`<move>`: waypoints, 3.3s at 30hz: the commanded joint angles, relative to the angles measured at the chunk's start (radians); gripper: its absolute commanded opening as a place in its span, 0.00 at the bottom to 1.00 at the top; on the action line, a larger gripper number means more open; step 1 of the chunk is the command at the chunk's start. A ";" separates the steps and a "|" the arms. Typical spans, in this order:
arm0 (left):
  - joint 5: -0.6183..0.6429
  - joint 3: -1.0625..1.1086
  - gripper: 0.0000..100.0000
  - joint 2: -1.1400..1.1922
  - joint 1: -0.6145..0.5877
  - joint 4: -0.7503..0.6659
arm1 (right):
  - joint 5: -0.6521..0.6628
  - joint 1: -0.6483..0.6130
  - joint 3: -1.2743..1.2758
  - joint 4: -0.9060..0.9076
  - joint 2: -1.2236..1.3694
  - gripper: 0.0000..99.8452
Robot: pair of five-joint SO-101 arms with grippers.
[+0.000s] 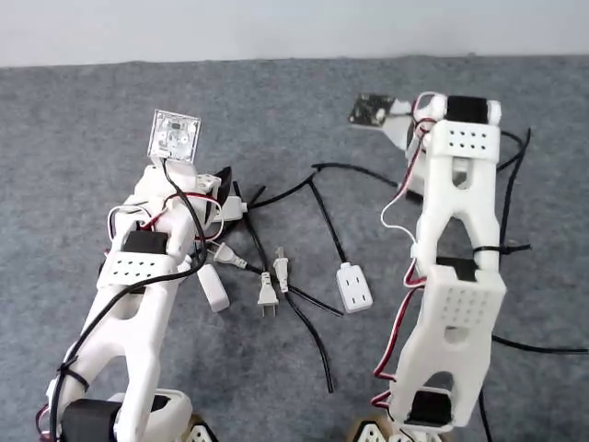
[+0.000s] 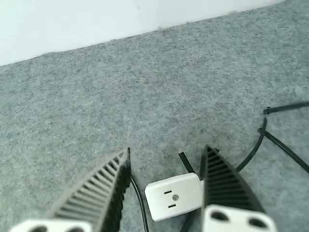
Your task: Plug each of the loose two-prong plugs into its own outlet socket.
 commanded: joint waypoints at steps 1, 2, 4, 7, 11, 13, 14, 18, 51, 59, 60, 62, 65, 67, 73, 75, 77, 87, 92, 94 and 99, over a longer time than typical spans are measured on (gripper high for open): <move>-0.011 -0.013 0.23 -0.003 0.006 -0.026 | -0.058 -0.041 -0.017 0.002 -0.156 0.01; -0.011 -0.013 0.23 -0.003 0.006 -0.026 | -0.078 -0.050 -0.017 0.002 -0.179 0.01; -0.011 -0.013 0.23 -0.003 0.006 -0.026 | -0.127 -0.076 -0.017 0.002 -0.229 0.01; -0.009 -0.012 0.23 -0.003 0.006 -0.026 | -0.207 -0.127 -0.017 0.002 -0.314 0.01; -0.009 -0.013 0.23 -0.005 0.008 -0.026 | -0.308 -0.202 -0.017 0.001 -0.423 0.01; -0.005 -0.016 0.23 -0.017 0.008 -0.025 | -0.371 -0.237 -0.017 -0.008 -0.472 0.01; -0.005 -0.027 0.23 -0.026 0.008 -0.025 | -0.405 -0.249 -0.017 -0.019 -0.493 0.01; -0.006 -0.071 0.23 -0.106 0.046 -0.018 | -0.565 -0.280 -0.017 -0.094 -0.549 0.01; 0.008 -0.214 0.23 -0.520 0.394 0.101 | -0.821 -0.524 -0.017 -0.288 -0.736 0.01; 0.011 -0.205 0.23 -0.600 0.397 0.095 | -0.819 -0.604 -0.017 -0.213 -0.820 0.01; 0.011 -0.205 0.23 -0.601 0.394 0.095 | -0.819 -0.607 -0.017 -0.202 -0.825 0.01; 0.011 -0.206 0.23 -0.605 0.391 0.095 | -0.819 -0.611 -0.015 -0.176 -0.828 0.01; 0.011 -0.199 0.23 -0.606 0.391 0.100 | -0.819 -0.611 -0.014 -0.148 -0.829 0.01; 0.011 -0.199 0.23 -0.600 0.391 0.100 | -0.819 -0.611 -0.012 -0.142 -0.832 0.01; 0.012 -0.197 0.23 -0.598 0.331 0.098 | -0.819 -0.615 -0.015 -0.114 -0.835 0.01; 0.011 -0.177 0.23 -0.598 0.331 0.095 | -0.819 -0.613 -0.015 -0.114 -0.835 0.01; 0.011 -0.154 0.23 -0.598 0.331 0.095 | -0.819 -0.613 -0.015 -0.114 -0.837 0.01; 0.008 -0.033 0.23 -0.598 0.298 -0.025 | -0.819 -0.615 -0.011 -0.085 -0.918 0.01; 0.009 -0.030 0.23 -0.598 0.299 -0.020 | -0.816 -0.638 -0.011 -0.035 -0.914 0.01; 0.009 -0.030 0.23 -0.598 0.299 -0.018 | -0.816 -0.638 -0.011 -0.033 -0.909 0.01; 0.005 0.030 0.23 -0.598 0.298 -0.023 | -0.812 -0.605 -0.009 -0.027 -0.908 0.01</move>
